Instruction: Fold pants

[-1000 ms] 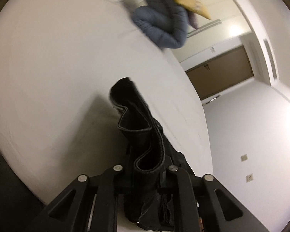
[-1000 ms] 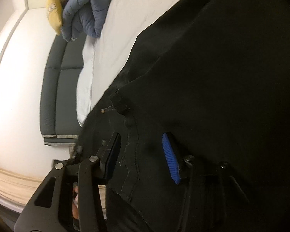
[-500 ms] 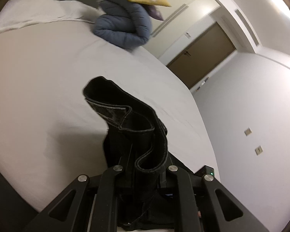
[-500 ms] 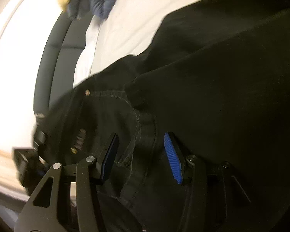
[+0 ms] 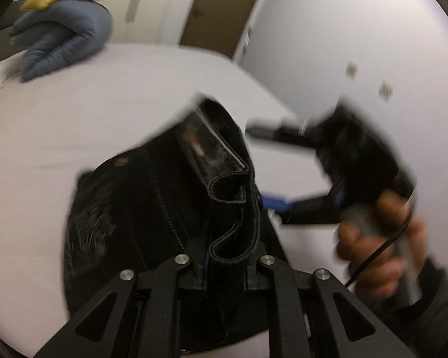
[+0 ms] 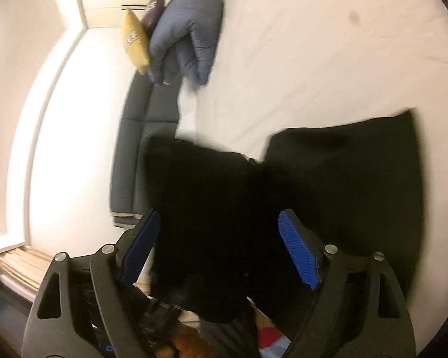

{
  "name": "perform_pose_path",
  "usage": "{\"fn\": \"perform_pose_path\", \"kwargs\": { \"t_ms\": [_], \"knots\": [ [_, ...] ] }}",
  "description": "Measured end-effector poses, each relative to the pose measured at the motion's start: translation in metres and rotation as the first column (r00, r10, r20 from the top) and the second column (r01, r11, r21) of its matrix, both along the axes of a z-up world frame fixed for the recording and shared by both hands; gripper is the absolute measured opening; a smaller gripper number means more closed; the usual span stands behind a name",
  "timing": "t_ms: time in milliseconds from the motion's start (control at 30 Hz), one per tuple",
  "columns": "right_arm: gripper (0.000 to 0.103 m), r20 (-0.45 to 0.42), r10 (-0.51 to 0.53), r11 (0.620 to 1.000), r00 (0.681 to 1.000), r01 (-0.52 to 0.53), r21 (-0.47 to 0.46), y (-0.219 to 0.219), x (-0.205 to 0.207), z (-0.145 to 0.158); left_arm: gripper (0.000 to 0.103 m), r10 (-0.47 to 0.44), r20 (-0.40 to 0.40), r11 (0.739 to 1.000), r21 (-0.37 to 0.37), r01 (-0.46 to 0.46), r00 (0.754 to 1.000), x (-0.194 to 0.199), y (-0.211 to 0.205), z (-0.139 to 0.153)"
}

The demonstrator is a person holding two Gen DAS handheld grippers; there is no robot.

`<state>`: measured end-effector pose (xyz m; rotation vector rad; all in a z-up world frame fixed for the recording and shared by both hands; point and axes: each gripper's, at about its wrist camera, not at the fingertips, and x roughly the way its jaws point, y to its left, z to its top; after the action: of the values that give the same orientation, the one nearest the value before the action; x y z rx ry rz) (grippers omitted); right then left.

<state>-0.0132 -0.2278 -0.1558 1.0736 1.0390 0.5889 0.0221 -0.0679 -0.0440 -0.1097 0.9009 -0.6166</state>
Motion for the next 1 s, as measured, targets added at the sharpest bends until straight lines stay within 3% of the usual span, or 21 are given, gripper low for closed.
{"fn": "perform_pose_path", "kwargs": {
  "t_ms": [100, 233, 300, 367, 400, 500, 600, 767, 1000],
  "knots": [
    [0.082, -0.039, -0.033, 0.998, 0.999, 0.031, -0.05, -0.014, -0.014, -0.016, 0.015, -0.023, -0.018, 0.997, 0.071, 0.024, 1.0, -0.007, -0.015, -0.019],
    [0.083, -0.099, -0.007, 0.998, 0.995, 0.002, -0.06, -0.011, -0.013, -0.039, 0.015, -0.062, 0.053, 0.981, 0.185, 0.051, 0.997, -0.019, -0.035, -0.017],
    [0.083, -0.09, 0.014, 0.998, 0.996, -0.019, -0.058, -0.002, -0.007, -0.045, 0.016, -0.087, 0.086, 0.969, 0.24, 0.064, 0.992, -0.025, -0.044, -0.017],
    [0.083, -0.046, 0.032, 0.991, 0.998, -0.038, -0.125, 0.009, 0.002, -0.038, 0.016, -0.114, 0.115, 0.953, 0.295, 0.076, 0.987, -0.03, -0.052, -0.018],
    [0.077, -0.028, 0.043, 0.983, 0.999, -0.048, -0.177, 0.014, 0.008, -0.034, 0.016, -0.126, 0.131, 0.945, 0.319, 0.079, 0.983, -0.032, -0.056, -0.017],
    [0.029, -0.043, 0.085, 0.965, 0.995, -0.093, -0.246, 0.017, 0.022, -0.035, 0.016, -0.17, 0.172, 0.921, 0.377, 0.095, 0.97, -0.043, -0.068, -0.019],
    [0.017, -0.036, 0.086, 0.948, 0.996, -0.093, -0.304, 0.014, 0.024, -0.035, 0.016, -0.212, 0.187, 0.903, 0.413, 0.119, 0.959, -0.051, -0.08, -0.023],
    [0.013, -0.01, 0.065, 0.933, 0.998, -0.064, -0.354, 0.001, 0.013, -0.03, 0.016, -0.285, 0.202, 0.88, 0.443, 0.172, 0.937, -0.067, -0.093, -0.026],
    [0.013, -0.015, 0.021, 0.935, 1.0, -0.025, -0.355, -0.018, -0.006, -0.044, 0.019, -0.318, 0.181, 0.866, 0.454, 0.207, 0.931, -0.075, -0.1, -0.038]
  ]
}}
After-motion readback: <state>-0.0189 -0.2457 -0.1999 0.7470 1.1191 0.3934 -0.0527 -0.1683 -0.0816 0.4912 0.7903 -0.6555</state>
